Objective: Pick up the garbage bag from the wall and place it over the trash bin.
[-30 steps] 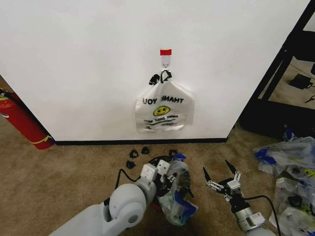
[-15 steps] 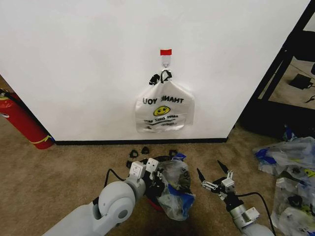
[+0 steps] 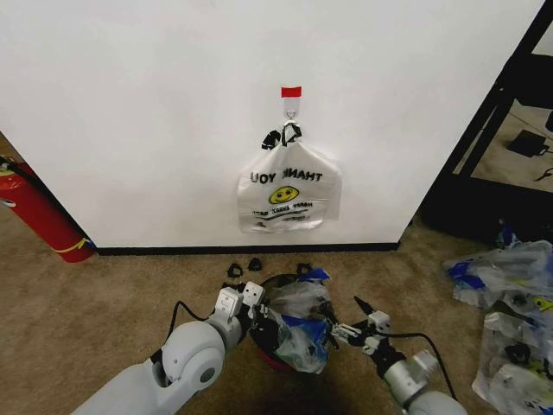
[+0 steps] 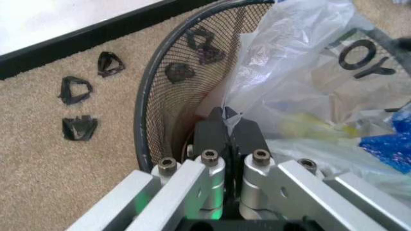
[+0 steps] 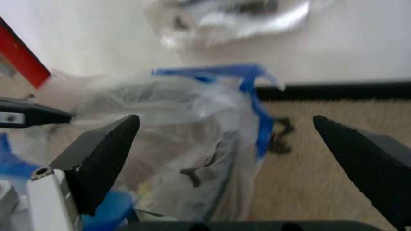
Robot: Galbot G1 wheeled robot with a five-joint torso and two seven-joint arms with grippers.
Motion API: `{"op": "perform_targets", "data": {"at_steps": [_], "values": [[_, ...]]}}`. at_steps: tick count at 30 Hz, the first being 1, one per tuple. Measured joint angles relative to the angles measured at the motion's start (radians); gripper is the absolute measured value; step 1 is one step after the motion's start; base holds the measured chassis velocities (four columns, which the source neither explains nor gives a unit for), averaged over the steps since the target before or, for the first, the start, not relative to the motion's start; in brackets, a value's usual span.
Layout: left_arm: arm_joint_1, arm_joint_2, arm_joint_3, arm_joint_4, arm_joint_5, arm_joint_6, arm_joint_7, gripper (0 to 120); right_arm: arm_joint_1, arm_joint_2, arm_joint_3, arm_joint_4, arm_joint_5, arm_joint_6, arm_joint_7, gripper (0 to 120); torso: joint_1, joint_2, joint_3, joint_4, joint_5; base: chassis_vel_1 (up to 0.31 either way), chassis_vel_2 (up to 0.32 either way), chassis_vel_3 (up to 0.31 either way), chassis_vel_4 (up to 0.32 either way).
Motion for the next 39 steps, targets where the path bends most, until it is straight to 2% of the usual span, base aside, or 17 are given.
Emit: {"op": "perform_targets", "data": {"at_steps": [5, 6, 10, 16, 18, 20, 21, 27, 30, 39], "values": [[0.029, 0.000, -0.010, -0.017, 0.015, 0.000, 0.005, 0, 0.101, 0.001, -0.055, -0.003, 0.071, -0.204, 0.045, 100, 0.000, 0.000, 0.000, 0.0001, 0.0000, 0.000, 0.000, 0.000, 0.000], [0.029, 0.000, -0.010, -0.017, 0.015, 0.000, 0.005, 0, 0.101, 0.001, -0.055, -0.003, 0.071, -0.204, 0.045, 100, 0.000, 0.000, 0.000, 0.0001, 0.0000, 0.000, 0.000, 0.000, 0.000], [0.045, -0.001, -0.020, -0.021, 0.024, 0.000, 0.009, 0, 0.151, 0.013, -0.071, 0.006, 0.136, -0.378, 0.108, 100, 0.000, 0.000, 0.000, 0.0000, -0.0001, 0.000, 0.000, 0.000, 0.000], [0.052, -0.002, -0.023, -0.024, 0.033, 0.000, 0.014, 0, 0.181, 0.025, -0.067, 0.008, 0.175, -0.504, 0.115, 99, 0.000, 0.000, 0.000, -0.0005, -0.0006, 0.000, 0.000, 0.000, 0.000], [0.051, -0.002, -0.023, -0.024, 0.036, 0.000, 0.016, 0, 0.188, 0.031, -0.062, 0.008, 0.190, -0.532, 0.116, 94, 0.000, 0.000, 0.000, -0.0004, -0.0004, 0.000, 0.000, 0.000, 0.000], [0.048, -0.002, -0.023, -0.023, 0.038, 0.000, 0.018, 0, 0.191, 0.034, -0.056, 0.008, 0.200, -0.549, 0.117, 86, 0.000, 0.000, 0.000, -0.0001, -0.0003, 0.000, 0.000, 0.000, 0.000], [0.048, -0.002, -0.023, -0.023, 0.038, 0.000, 0.018, 0, 0.191, 0.034, -0.056, 0.008, 0.200, -0.549, 0.117, 86, 0.000, 0.000, 0.000, -0.0001, -0.0003, 0.000, 0.000, 0.000, 0.000], [0.035, 0.000, -0.021, -0.014, 0.040, 0.000, 0.023, 0, 0.188, 0.035, -0.039, 0.008, 0.222, -0.568, 0.128, 60, 0.000, 0.000, 0.000, 0.0001, -0.0001, 0.000, 0.000, 0.000, 0.000], [0.034, -0.001, -0.018, -0.012, 0.040, 0.000, 0.024, 0, 0.188, 0.036, -0.038, 0.006, 0.223, -0.567, 0.138, 52, 0.000, 0.000, 0.000, 0.0001, -0.0001, 0.000, 0.000, 0.000, 0.000], [0.048, 0.002, -0.018, -0.038, 0.069, -0.004, 0.045, 0, 0.185, 0.052, -0.031, 0.018, 0.237, -0.489, 0.234, 18, 0.000, 0.000, 0.000, 0.0003, 0.0004, 0.000, 0.000, 0.000, 0.000]]}}
